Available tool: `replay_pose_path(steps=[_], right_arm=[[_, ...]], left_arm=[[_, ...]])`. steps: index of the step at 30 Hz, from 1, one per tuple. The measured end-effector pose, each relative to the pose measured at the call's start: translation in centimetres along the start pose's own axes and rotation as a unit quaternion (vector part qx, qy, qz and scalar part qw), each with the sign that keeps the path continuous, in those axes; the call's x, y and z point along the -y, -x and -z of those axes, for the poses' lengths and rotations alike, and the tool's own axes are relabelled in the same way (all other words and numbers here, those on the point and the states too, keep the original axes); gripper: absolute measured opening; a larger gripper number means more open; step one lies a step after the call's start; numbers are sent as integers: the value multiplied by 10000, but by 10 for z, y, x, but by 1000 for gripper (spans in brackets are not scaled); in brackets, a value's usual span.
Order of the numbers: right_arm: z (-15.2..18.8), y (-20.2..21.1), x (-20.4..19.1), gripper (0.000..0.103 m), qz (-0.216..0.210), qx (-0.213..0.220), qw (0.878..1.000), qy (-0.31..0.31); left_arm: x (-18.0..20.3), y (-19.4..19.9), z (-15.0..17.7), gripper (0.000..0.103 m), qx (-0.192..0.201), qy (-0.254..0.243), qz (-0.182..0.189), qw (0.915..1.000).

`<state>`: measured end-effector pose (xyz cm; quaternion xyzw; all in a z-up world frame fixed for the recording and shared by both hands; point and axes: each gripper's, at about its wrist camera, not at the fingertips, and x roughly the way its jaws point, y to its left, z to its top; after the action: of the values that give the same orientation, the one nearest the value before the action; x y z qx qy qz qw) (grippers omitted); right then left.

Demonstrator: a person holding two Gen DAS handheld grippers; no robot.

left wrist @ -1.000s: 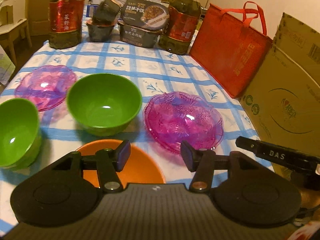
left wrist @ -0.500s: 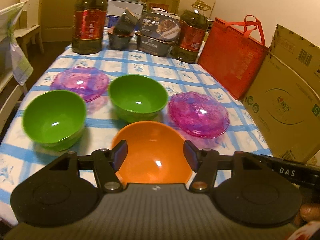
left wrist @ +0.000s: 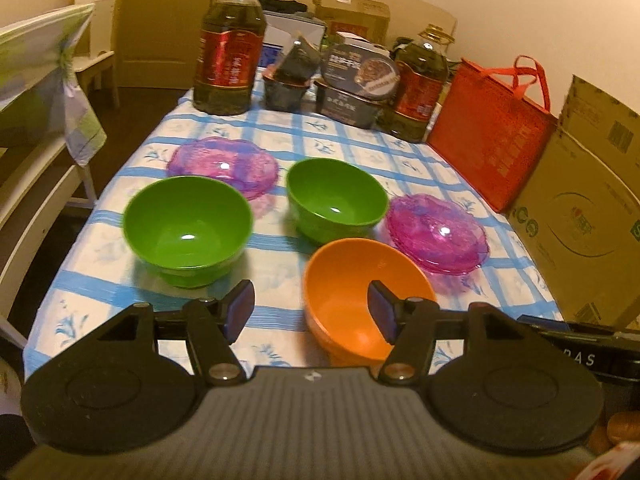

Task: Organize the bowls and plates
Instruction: 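Move both tools toward the pink plate beside the oil bottle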

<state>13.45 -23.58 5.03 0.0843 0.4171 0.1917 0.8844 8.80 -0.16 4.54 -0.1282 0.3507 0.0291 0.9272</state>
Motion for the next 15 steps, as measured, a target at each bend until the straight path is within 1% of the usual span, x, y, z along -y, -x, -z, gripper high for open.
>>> replay_pose_path(steps=[6, 15], right_arm=[[0, -4, -12, 58, -103, -31, 9999, 103], [-2, -9, -24, 58, -190, -55, 9995, 238]], left_arm=[[-15, 6, 0, 60, 13, 93, -110, 9999], [-25, 6, 0, 60, -10, 149, -192, 9997]])
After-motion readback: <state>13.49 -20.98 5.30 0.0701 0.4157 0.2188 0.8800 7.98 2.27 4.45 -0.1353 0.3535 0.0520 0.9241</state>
